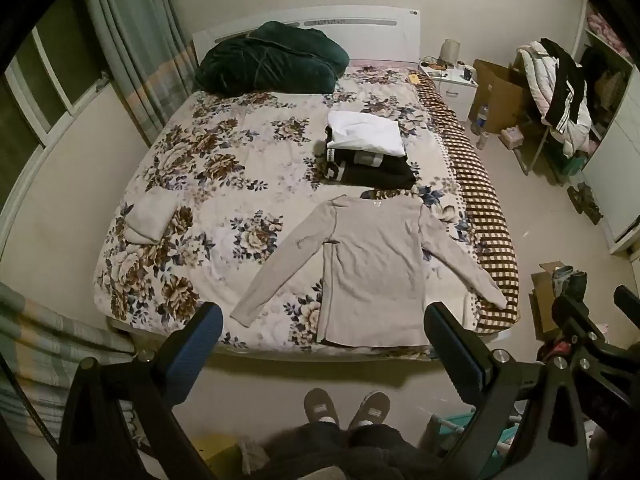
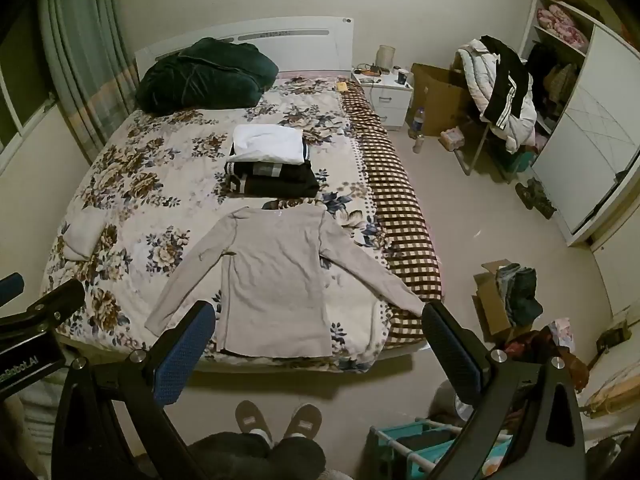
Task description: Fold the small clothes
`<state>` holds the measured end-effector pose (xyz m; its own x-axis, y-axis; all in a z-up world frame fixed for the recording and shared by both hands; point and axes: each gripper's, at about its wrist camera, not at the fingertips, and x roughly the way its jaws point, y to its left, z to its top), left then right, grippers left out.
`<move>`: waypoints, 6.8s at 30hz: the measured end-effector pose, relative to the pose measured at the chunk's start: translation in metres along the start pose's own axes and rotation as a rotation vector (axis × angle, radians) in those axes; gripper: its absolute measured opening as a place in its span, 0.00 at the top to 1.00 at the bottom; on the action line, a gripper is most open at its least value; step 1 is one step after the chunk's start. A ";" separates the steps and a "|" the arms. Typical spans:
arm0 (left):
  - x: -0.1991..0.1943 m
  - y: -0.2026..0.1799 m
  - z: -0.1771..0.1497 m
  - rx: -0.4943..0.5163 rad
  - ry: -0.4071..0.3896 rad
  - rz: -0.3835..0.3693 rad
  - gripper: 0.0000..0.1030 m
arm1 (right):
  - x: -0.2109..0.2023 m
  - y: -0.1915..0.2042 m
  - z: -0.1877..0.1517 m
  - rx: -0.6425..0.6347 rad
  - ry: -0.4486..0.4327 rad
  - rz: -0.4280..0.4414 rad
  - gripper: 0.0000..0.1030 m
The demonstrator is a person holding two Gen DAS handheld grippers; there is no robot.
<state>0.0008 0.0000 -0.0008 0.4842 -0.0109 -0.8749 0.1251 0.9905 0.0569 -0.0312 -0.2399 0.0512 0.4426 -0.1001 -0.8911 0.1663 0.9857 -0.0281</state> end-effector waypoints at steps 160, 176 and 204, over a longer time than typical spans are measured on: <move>0.563 -0.060 0.059 0.057 0.183 0.074 0.00 | 0.611 -0.165 -0.006 0.938 -0.110 -0.127 0.94; 0.561 0.098 0.027 -0.247 0.229 0.235 0.00 | 0.779 0.216 0.075 0.270 0.131 0.112 0.94; 0.632 -0.038 0.123 0.003 0.158 0.308 0.00 | 0.771 0.016 -0.018 0.255 0.362 -0.065 0.33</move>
<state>0.4082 -0.0618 -0.4971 0.3596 0.3102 -0.8800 -0.0030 0.9435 0.3313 0.2970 -0.2989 -0.6445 0.0945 -0.0623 -0.9936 0.4155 0.9094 -0.0175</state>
